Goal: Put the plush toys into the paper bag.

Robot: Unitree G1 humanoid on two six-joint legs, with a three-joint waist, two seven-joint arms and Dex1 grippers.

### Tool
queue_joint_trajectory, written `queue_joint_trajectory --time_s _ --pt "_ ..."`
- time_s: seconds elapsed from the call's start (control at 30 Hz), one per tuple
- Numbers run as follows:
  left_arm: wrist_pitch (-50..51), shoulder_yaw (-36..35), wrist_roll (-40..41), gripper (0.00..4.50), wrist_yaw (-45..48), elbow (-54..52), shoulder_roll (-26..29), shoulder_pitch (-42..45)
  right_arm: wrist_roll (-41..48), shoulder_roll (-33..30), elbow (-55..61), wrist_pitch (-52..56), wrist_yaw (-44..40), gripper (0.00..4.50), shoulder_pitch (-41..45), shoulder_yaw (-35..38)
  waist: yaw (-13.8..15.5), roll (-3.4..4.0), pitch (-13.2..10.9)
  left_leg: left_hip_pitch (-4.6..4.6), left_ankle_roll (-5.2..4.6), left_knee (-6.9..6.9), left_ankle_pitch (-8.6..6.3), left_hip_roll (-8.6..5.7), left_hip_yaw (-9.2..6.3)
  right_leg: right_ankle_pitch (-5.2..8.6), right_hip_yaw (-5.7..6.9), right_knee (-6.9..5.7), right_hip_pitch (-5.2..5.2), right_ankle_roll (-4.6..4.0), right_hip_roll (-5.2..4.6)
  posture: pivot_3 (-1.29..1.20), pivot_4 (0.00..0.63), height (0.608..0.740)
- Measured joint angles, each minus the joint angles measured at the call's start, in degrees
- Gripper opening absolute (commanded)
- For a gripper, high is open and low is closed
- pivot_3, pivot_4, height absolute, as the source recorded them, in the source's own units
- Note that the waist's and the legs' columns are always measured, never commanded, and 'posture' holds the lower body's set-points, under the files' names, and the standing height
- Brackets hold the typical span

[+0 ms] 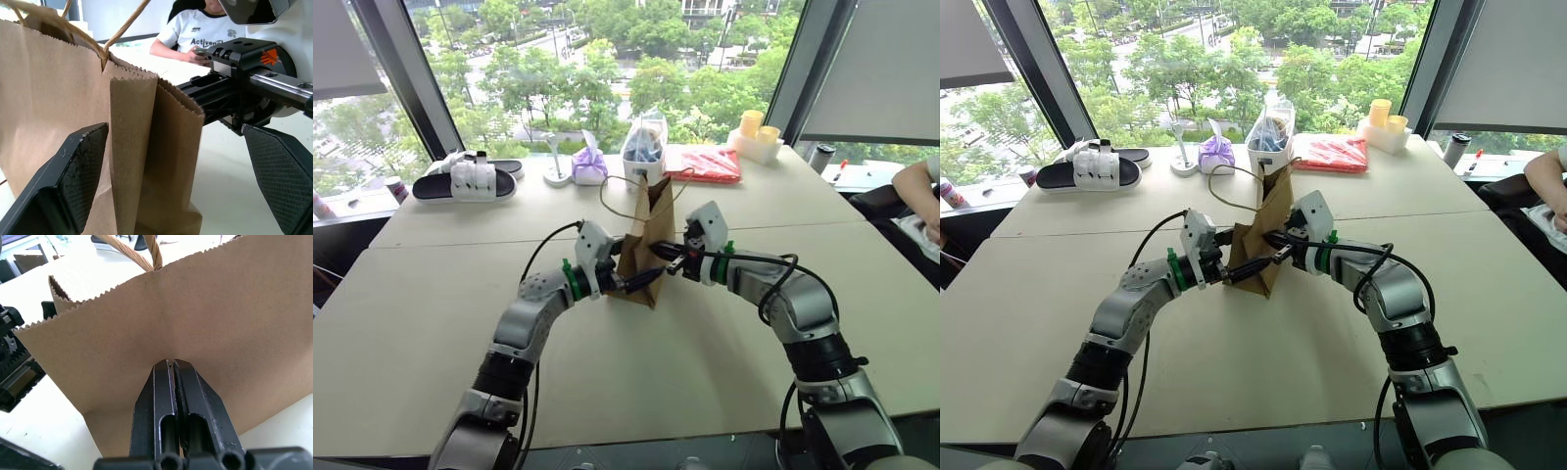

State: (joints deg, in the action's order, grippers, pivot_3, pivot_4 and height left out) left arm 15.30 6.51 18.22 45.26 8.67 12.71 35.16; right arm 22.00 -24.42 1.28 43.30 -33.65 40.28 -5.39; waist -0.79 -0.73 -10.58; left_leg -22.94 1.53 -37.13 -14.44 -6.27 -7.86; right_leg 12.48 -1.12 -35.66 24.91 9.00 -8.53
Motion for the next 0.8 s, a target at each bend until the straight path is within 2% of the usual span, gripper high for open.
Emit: queue_joint_trajectory --time_s 0.17,0.2,0.27,0.5,0.53,0.7,0.8 --pt "-0.01 0.75 -2.47 4.50 -1.82 0.13 -0.34 -0.19 -0.90 0.41 0.00 0.11 -0.01 0.06 0.00 0.01 0.02 0.00 0.00 0.00 0.00 0.00 0.00 0.00 0.00 0.00 0.00 0.00 -0.01 0.00 0.00 0.00 0.150 0.740" --pt "-0.01 0.75 -2.66 4.24 -1.92 0.13 -0.33 -0.26 -0.98 0.42 0.00 0.14 -0.01 0.02 0.00 0.01 0.02 0.00 0.00 0.00 0.00 -0.01 0.00 -0.01 0.01 0.00 0.00 0.00 -0.01 0.00 -0.01 0.00 0.150 0.740" --pt "0.00 0.71 -2.93 3.62 -2.24 0.18 -0.30 -0.28 -1.01 0.42 0.00 0.24 -0.02 0.00 0.00 0.04 0.01 0.00 0.00 0.00 0.00 -0.01 0.00 0.00 0.00 0.00 0.00 0.00 -0.01 0.00 -0.01 0.00 0.150 0.740" --pt "0.11 -0.14 -3.03 0.29 -3.05 1.36 -0.33 -0.23 -1.04 0.41 0.02 1.37 0.05 0.00 0.00 0.10 0.01 0.00 0.00 0.00 0.00 -0.01 0.00 -0.01 0.00 0.00 0.00 0.00 -0.01 0.00 -0.01 0.00 0.150 0.740" --pt "0.17 -0.36 -3.02 0.06 -3.09 1.50 -0.32 -0.22 -1.05 0.37 0.04 1.52 0.07 0.00 0.00 0.10 0.00 0.00 0.00 0.00 0.00 -0.01 0.00 -0.01 0.00 0.00 0.00 0.01 -0.01 0.00 -0.01 0.00 0.150 0.740" --pt "3.20 -1.50 -1.17 0.06 -2.97 1.65 -0.31 0.48 -0.70 -0.32 4.50 3.83 0.25 0.00 -0.79 0.38 0.06 0.00 0.00 -0.01 -0.01 -0.01 0.00 0.00 -0.02 0.00 0.00 0.00 -0.01 0.00 -0.01 0.00 0.150 0.740" --pt "5.99 -2.39 1.31 0.06 -1.44 0.96 0.61 0.70 1.61 -3.81 11.44 7.61 -0.22 0.00 -4.18 2.80 0.25 0.00 0.00 -0.10 -0.04 -0.03 -0.02 0.00 -0.12 0.00 0.03 0.03 0.00 0.01 -0.03 0.00 0.150 0.740"
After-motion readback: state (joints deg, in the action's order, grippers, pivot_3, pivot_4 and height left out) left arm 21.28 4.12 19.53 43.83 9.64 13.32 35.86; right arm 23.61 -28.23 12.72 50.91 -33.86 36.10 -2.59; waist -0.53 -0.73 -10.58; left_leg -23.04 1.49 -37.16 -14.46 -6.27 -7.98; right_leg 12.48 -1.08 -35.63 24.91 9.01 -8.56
